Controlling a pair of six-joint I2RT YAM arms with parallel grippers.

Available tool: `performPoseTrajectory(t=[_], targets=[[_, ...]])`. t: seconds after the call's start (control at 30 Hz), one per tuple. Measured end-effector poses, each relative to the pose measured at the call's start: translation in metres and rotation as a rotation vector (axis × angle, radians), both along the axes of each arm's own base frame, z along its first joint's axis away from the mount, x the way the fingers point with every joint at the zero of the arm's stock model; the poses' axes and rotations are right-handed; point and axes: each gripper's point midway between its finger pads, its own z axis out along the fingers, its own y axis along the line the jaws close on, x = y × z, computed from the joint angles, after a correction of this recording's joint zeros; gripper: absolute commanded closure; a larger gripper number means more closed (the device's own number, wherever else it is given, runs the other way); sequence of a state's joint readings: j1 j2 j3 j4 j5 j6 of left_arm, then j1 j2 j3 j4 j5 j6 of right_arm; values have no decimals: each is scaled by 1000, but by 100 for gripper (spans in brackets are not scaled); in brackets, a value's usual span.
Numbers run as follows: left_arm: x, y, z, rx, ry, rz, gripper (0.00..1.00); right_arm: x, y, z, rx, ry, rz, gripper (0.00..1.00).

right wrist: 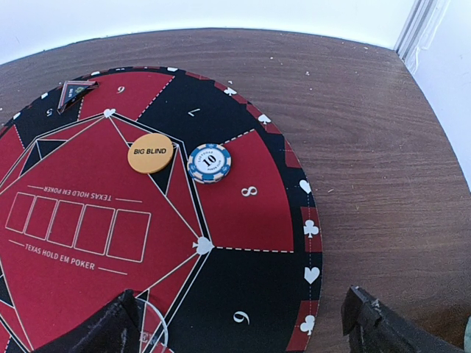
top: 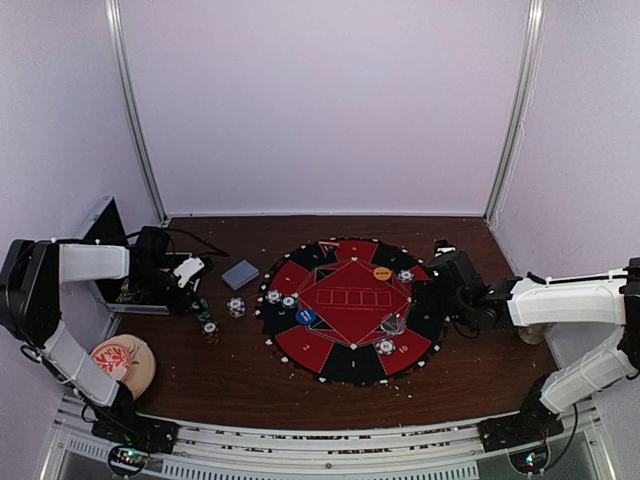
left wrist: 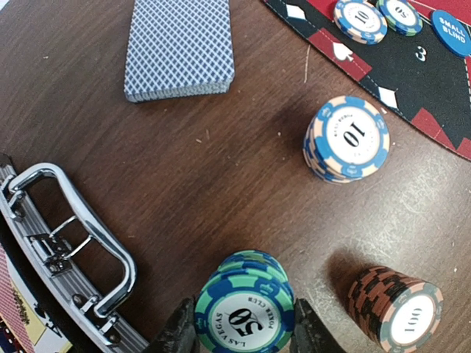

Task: Distribute texas hold em gaming equipment
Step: Pick up the pile of poker chips from the pile of poker chips, then place the poker chips pile at the big blind area.

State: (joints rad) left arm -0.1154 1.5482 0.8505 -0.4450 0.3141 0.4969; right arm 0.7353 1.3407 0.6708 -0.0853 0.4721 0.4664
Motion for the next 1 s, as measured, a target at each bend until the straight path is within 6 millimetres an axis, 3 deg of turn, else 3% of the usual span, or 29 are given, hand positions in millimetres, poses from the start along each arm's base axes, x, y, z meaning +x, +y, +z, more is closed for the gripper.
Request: performPoseTrajectory(t=[0.4,0.6,0.73,1.0], targets=[[2,-1,31,-9,-66,-2,72,0,0,0,0,0,0,3],[8,-23,59,-17,-105,-65,72,0,0,1,1,-4,-3,2],[2,-77,81,-18,-161,-205,72,1,-2,5,4,-20,-12,2],[-47,-211,109,-55,-200,-546,72,3,-11,20,10,-71,-55,1]])
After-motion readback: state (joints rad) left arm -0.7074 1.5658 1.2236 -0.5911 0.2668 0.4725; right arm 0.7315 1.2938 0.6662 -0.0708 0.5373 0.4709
